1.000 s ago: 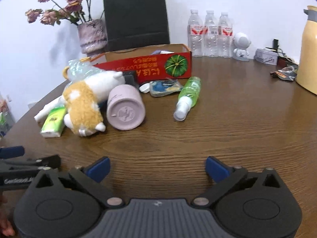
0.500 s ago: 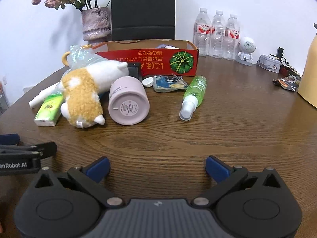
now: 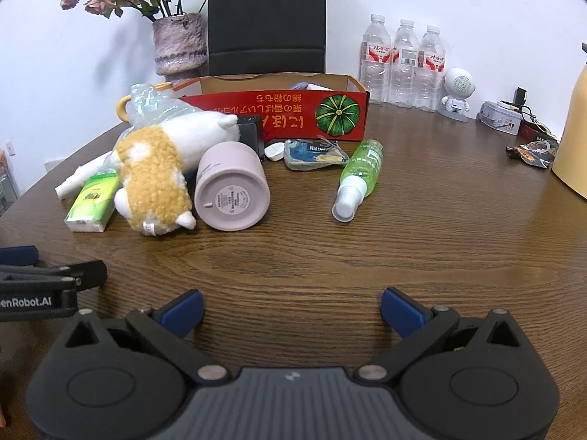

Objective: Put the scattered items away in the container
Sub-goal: 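Move both tools back over the remaining items on the table, then grasp the yellow-white plush toy with the left tool while the right tool grasps the green spray bottle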

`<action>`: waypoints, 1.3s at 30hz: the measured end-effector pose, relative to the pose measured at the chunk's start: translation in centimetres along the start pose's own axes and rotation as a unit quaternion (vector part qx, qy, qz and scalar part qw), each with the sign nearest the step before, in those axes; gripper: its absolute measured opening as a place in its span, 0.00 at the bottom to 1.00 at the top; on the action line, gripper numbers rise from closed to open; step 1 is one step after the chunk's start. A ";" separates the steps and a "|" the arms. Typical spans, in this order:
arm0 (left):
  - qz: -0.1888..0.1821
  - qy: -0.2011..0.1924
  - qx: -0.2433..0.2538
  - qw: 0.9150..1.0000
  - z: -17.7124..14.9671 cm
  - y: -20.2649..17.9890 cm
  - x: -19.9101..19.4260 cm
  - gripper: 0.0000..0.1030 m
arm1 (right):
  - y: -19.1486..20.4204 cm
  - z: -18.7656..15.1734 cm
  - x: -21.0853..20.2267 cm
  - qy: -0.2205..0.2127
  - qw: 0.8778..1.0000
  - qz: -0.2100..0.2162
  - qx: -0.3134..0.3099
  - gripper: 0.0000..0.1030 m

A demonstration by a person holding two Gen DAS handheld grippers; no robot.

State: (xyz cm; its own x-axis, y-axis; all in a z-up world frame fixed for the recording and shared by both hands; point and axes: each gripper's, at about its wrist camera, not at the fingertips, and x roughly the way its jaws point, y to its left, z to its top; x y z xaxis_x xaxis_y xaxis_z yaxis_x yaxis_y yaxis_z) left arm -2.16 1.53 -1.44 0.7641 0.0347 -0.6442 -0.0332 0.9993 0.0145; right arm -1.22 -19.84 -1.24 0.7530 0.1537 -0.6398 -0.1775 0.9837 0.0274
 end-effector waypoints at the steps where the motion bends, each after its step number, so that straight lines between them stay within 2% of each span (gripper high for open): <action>1: 0.000 0.000 0.000 1.000 0.0 0.0 0.0 1.00 | 0.0 0.0 0.0 0.000 1.000 0.000 0.000 1.00; 19: 0.000 0.000 0.001 1.000 0.1 -0.2 -0.1 1.00 | 0.0 -0.1 -0.2 0.001 1.000 0.001 -0.001 1.00; 21: -0.034 0.016 -0.006 0.999 1.2 -0.3 -0.2 1.00 | -0.2 0.0 -0.2 0.001 1.000 0.003 -0.003 1.00; 23: -0.087 0.001 -0.036 0.996 2.5 0.0 -1.3 1.00 | -0.7 0.0 -0.4 0.002 1.000 0.003 0.001 0.97; 25: -0.119 -0.033 -0.040 0.992 3.8 0.0 -2.2 1.00 | -2.3 0.4 -1.1 -0.009 0.999 0.006 0.037 0.97; 27: -0.118 -0.048 -0.030 0.991 5.3 -0.8 -1.8 1.00 | -4.5 1.2 -1.6 -0.031 0.996 0.020 0.079 0.97; 28: -0.102 -0.038 -0.031 0.994 6.0 -1.4 -0.9 1.00 | -5.6 1.9 -1.6 -0.043 0.994 0.021 0.095 0.96; 29: -0.090 -0.029 -0.031 0.995 6.7 -1.9 -0.1 1.00 | -6.3 2.6 -1.2 -0.046 0.994 0.015 0.102 0.94; 31: -0.090 -0.026 -0.026 0.995 6.8 -1.9 0.3 1.00 | -7.3 4.5 0.3 -0.037 0.994 -0.008 0.101 0.90; 32: -0.090 -0.025 -0.024 0.995 6.8 -2.0 0.5 0.98 | -7.7 5.4 1.2 -0.033 0.994 -0.009 0.103 0.87; 34: -0.091 -0.022 -0.019 0.995 6.9 -2.0 1.0 0.77 | -8.5 7.1 3.0 -0.023 0.994 -0.005 0.109 0.84; 36: -0.091 -0.019 -0.015 0.996 7.0 -2.0 1.4 0.71 | -9.0 9.0 5.4 -0.008 0.994 0.005 0.111 0.83; 37: -0.092 -0.018 -0.012 0.996 7.1 -2.1 1.6 0.68 | -9.0 9.6 6.5 0.001 0.995 0.002 0.105 0.78; 39: -0.092 -0.015 -0.008 0.996 7.2 -2.1 2.0 0.63 | -8.8 10.6 8.5 0.024 0.996 -0.003 0.090 0.62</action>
State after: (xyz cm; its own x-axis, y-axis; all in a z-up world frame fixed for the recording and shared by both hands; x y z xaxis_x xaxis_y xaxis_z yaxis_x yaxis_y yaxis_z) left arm 4.09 -0.44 2.76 0.7769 -0.1491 -0.6117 0.0999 0.9884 -0.1140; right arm 13.48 -26.20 1.25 0.7220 0.1473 -0.6760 -0.0536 0.9860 0.1576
